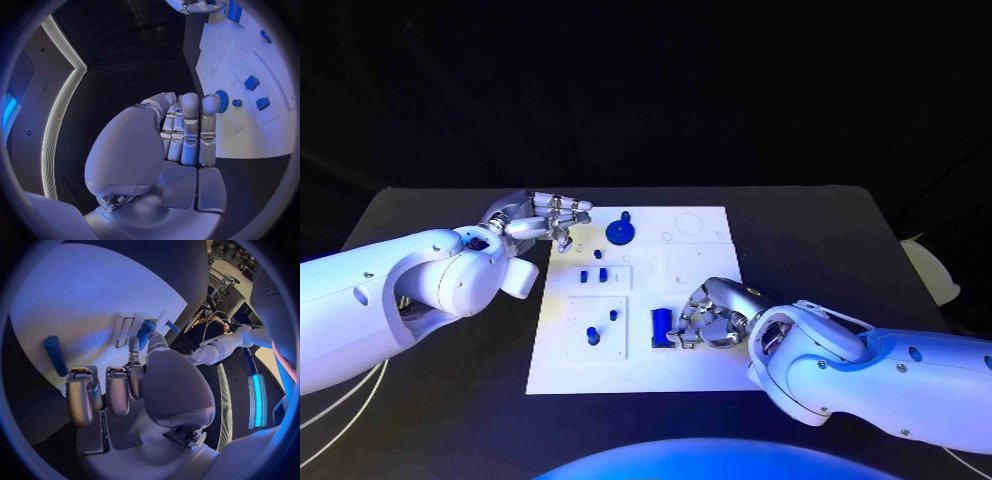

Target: Assemble the parts on the task board

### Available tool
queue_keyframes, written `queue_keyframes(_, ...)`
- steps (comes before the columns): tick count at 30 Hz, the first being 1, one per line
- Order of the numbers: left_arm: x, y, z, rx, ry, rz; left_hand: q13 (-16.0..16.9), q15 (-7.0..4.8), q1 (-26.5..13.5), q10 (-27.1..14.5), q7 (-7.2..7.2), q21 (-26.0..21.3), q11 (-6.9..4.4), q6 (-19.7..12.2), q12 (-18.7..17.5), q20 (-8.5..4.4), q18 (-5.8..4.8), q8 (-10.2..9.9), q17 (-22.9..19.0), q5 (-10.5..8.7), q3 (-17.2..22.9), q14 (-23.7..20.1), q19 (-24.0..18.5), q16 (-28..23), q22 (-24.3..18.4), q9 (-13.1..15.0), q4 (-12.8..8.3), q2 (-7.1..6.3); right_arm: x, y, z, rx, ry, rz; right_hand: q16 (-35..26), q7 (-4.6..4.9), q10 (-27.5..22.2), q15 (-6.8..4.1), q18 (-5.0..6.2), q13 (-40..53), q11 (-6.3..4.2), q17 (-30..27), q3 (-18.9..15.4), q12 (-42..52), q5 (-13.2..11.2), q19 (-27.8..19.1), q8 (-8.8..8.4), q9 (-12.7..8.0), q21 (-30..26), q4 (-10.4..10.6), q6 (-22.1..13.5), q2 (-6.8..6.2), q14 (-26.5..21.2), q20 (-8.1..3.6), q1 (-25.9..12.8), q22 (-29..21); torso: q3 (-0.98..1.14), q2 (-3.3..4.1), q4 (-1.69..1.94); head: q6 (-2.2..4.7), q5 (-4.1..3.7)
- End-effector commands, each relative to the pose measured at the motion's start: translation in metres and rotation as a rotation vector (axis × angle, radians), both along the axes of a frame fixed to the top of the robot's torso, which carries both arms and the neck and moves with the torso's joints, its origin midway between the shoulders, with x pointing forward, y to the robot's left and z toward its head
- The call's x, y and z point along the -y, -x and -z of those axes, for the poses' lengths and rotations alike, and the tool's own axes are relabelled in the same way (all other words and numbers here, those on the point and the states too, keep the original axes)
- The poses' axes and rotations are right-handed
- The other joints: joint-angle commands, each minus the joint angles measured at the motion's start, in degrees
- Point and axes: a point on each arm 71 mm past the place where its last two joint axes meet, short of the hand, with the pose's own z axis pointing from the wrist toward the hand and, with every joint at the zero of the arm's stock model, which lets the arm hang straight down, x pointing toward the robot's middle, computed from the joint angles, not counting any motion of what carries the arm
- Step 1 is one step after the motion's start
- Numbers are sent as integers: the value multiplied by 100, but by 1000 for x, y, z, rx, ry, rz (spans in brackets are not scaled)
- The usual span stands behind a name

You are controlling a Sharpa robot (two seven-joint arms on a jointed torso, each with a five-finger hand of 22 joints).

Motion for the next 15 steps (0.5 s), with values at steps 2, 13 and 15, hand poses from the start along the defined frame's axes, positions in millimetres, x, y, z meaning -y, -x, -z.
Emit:
queue_keyframes(2, 2, 1, -1, -3, 9, 21, 6, 4, -3, -37, 29, -29, -1, -8, 28, -1, 78, 3, -6, -3, 10, -28, -33, -26, -9, -5, -21, 46, 4, 3, -6, 22, -40, -4, -18, 44, -43, -22, -49, 133, 30, 854, -73, -103, 29, 468, -48, -14, -78, 29, -121, -38, 468, -24, -21, 1408, 1, -2, -2, 11, -2)
queue_keyframes(13, 2, 1, -1, -3, 8, 20, 6, 4, -3, -37, 29, -29, -1, -8, 28, -1, 78, 3, -6, -3, 10, -28, -33, -26, -9, -5, -21, 46, 56, -3, -25, 85, 64, 37, 41, 113, -104, 26, -62, 71, 86, 966, -69, -208, 232, 494, -201, -46, -17, 22, -275, 60, 491, 17, 162, 1426, -8, -1, -2, 39, -125)
queue_keyframes(15, 2, 1, -1, -2, 8, 19, 6, 4, -3, -37, 29, -29, -1, -8, 28, -1, 78, 3, -6, -3, 10, -28, -33, -26, -9, -5, -21, 46, 65, -3, -25, 89, 97, 43, 40, 165, -122, 53, -62, 38, 124, 966, -57, -258, 244, 493, -329, -111, -17, 35, -377, 104, 491, 35, 215, 1426, -2, 2, -5, 42, -150)
